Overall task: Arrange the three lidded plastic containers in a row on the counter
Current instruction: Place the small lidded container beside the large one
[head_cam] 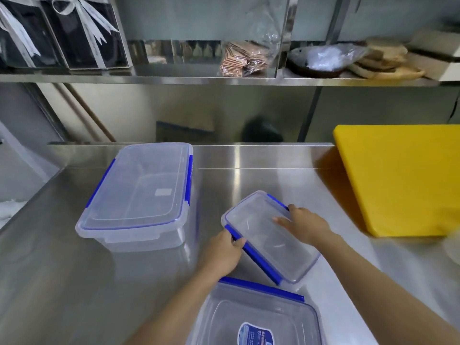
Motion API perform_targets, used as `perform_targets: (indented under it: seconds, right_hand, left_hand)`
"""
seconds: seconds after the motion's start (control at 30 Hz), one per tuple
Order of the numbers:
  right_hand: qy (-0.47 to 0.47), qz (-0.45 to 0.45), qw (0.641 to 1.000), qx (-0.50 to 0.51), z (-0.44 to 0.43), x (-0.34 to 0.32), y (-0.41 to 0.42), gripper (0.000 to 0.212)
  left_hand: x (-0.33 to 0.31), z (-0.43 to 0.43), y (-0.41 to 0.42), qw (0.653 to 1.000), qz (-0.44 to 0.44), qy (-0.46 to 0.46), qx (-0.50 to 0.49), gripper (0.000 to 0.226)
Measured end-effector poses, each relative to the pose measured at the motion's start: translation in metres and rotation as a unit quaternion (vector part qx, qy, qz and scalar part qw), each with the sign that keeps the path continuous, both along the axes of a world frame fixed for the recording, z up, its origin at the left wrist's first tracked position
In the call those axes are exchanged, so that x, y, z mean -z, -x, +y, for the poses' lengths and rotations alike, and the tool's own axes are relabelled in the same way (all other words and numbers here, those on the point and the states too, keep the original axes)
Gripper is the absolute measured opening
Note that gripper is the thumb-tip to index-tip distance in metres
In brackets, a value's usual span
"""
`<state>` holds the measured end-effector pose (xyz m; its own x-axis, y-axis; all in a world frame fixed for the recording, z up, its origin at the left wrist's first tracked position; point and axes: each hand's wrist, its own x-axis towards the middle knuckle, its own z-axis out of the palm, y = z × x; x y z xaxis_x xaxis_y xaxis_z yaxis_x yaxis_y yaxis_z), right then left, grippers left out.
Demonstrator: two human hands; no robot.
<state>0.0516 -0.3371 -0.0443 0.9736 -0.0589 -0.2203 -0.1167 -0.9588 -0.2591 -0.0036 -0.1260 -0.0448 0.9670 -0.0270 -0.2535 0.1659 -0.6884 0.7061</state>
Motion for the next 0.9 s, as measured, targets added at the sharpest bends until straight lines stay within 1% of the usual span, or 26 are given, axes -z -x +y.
perform_targets:
  seconds: [0.07,0.1,0.13,0.17,0.2,0.23,0.27,0.33,0.37,0.43,0.5,0.53,0.57,0.63,0.7,0.73,0.8,0.83,0.9]
  right_hand:
    - [0.016,-0.015,0.999,0.03,0.011,0.0,0.002,0.07]
    - [0.005,-0.02,0.999,0.048,0.018,0.0,0.003,0.069]
    - [-0.02,-0.019,0.997,0.068,0.025,0.001,0.005,0.067]
    - [-0.053,-0.014,0.995,0.087,0.032,0.001,0.007,0.066]
    - [-0.09,-0.003,0.991,0.1,0.037,0.0,0.008,0.068]
    - [-0.134,0.016,0.985,0.108,0.039,-0.003,0.008,0.074]
    - [-0.194,0.04,0.974,0.108,0.039,-0.007,0.009,0.079]
    - [-0.347,0.086,0.932,0.063,0.03,-0.017,0.013,0.083]
    - [-0.386,0.107,0.916,0.015,0.023,-0.021,0.016,0.087]
    - [-0.381,0.16,0.906,-0.088,0.007,-0.025,0.024,0.11]
    - [-0.336,0.204,0.908,-0.148,-0.003,-0.02,0.033,0.13]
    - [-0.312,0.212,0.912,-0.163,-0.007,-0.015,0.037,0.137]
    - [-0.296,0.208,0.916,-0.173,-0.009,-0.01,0.039,0.139]
    - [-0.313,0.175,0.912,-0.196,-0.011,0.0,0.037,0.129]
    - [-0.329,0.149,0.912,-0.196,-0.012,0.005,0.029,0.119]
    - [-0.325,0.135,0.918,-0.183,-0.012,0.006,0.025,0.115]
    - [-0.312,0.103,0.932,-0.153,-0.009,0.006,0.015,0.105]
    - [-0.303,0.089,0.938,-0.145,-0.007,0.007,0.009,0.1]
    - [-0.271,0.056,0.951,-0.137,-0.001,0.011,-0.002,0.097]
  left_hand:
    - [-0.001,-0.003,-0.005,0.996,-0.038,0.044,-0.063,0.023]
    - [-0.002,-0.004,-0.006,0.993,-0.035,0.083,-0.076,0.024]
    - [-0.003,-0.004,-0.007,0.989,-0.012,0.128,-0.072,0.034]
    - [-0.003,-0.003,-0.007,0.985,0.026,0.161,-0.054,0.056]
    - [-0.003,-0.002,-0.007,0.983,0.058,0.169,-0.031,0.082]
    - [-0.003,0.001,-0.007,0.983,0.079,0.163,-0.009,0.101]
    - [-0.003,0.005,-0.007,0.983,0.087,0.164,0.009,0.114]
    - [-0.006,0.015,-0.006,0.979,0.097,0.176,0.045,0.127]
    - [-0.006,0.02,-0.005,0.978,0.095,0.174,0.068,0.13]
    - [-0.006,0.028,-0.003,0.982,0.076,0.122,0.122,0.134]
    - [-0.002,0.032,0.001,0.984,0.046,0.039,0.169,0.136]
    - [0.0,0.031,0.002,0.982,0.028,0.01,0.184,0.134]
    - [0.002,0.029,0.003,0.982,0.005,-0.005,0.188,0.13]
    - [0.006,0.025,0.003,0.983,-0.055,-0.021,0.172,0.113]
    - [0.008,0.022,0.002,0.978,-0.134,-0.06,0.147,0.09]
    - [0.008,0.022,0.002,0.967,-0.183,-0.099,0.145,0.077]
    - [0.006,0.022,-0.001,0.933,-0.272,-0.178,0.155,0.055]
    - [0.005,0.021,-0.004,0.917,-0.305,-0.203,0.156,0.045]
    - [0.005,0.02,-0.011,0.897,-0.35,-0.227,0.143,0.029]
